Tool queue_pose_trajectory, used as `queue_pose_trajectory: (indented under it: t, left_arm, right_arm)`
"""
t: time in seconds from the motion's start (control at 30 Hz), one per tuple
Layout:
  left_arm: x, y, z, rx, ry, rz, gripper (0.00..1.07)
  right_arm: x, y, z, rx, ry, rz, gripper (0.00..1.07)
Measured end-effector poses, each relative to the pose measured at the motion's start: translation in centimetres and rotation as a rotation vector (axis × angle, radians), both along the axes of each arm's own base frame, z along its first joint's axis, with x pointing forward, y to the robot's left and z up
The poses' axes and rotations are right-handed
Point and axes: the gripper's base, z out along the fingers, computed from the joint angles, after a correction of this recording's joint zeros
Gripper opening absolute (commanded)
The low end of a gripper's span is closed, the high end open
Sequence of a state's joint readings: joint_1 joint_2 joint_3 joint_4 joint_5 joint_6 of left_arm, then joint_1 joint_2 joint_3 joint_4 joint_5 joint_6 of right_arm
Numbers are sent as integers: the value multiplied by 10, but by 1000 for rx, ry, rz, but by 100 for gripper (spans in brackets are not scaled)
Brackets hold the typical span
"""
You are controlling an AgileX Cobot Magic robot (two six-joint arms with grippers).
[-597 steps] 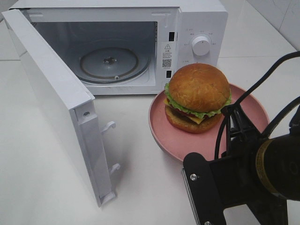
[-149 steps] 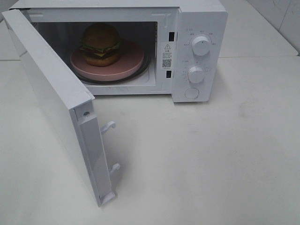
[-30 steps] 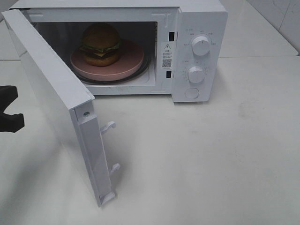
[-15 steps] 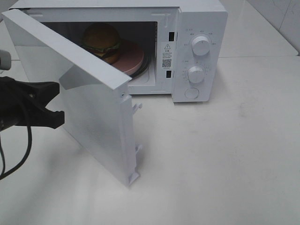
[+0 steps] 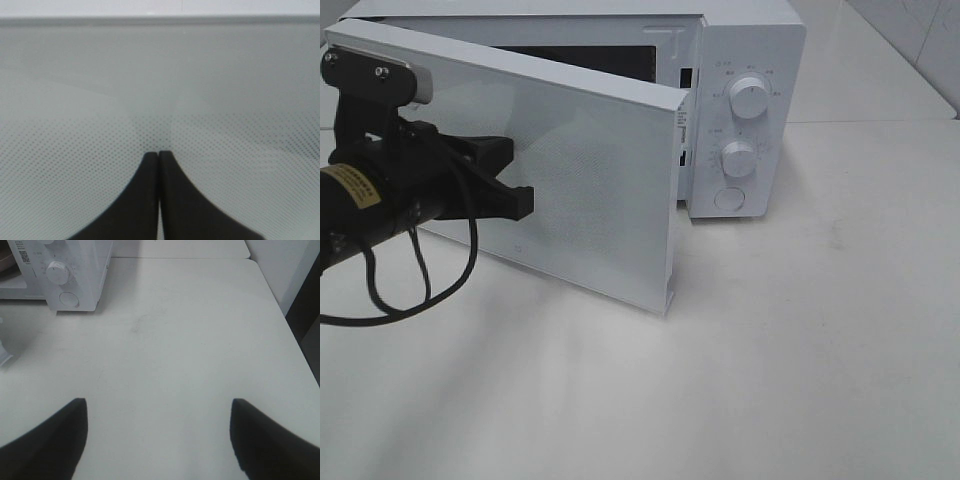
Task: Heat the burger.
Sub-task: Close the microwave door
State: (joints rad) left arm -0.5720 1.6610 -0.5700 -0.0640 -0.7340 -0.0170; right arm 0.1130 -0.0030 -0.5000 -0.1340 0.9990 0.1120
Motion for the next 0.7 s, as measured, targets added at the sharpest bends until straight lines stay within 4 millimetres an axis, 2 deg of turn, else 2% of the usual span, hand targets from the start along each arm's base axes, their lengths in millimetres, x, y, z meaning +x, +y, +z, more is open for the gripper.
queue_pose_trajectory:
  t: [0.7]
  left_arm:
    - [60, -49, -1, -102, -17, 76, 0]
  right_arm:
    - [0, 0, 0, 0, 0, 0, 76]
